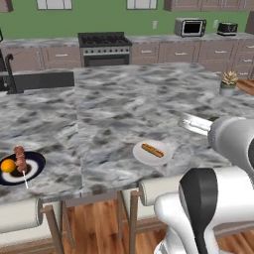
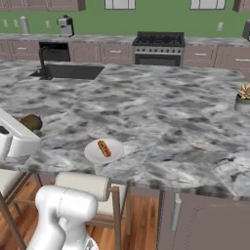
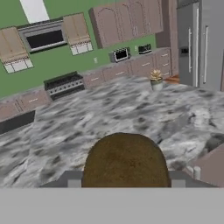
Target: Pick up the orange and kiwi from the fridge and place one fruit on each plate on the dining counter.
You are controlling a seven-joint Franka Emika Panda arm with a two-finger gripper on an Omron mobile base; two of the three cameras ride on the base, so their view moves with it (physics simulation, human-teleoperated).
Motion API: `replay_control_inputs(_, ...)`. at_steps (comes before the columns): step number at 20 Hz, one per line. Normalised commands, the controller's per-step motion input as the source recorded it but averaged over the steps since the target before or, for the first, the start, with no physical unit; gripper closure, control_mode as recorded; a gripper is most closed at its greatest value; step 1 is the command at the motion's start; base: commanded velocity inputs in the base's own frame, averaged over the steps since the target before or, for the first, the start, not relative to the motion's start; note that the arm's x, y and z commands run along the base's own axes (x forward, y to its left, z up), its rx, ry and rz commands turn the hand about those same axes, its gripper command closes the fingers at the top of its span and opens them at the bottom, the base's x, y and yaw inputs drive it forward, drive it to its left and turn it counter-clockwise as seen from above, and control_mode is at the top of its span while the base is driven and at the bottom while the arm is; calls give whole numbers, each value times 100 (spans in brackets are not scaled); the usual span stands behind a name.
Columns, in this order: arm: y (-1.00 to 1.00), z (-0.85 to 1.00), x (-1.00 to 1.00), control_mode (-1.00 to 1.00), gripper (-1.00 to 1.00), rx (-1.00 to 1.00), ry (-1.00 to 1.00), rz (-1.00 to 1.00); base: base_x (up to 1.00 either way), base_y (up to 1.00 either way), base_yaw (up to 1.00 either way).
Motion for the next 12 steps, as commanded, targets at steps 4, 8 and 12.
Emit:
replay_control_inputs(4, -16, -16, 100, -100, 100, 9, 36, -9, 0, 0, 0)
replay_control_inputs(8, -40, -48, 100, -100, 100, 20, 71, 11, 0, 0, 0)
replay_control_inputs(12, -23, -76, 93, -100, 100, 12, 71, 13, 0, 0, 0)
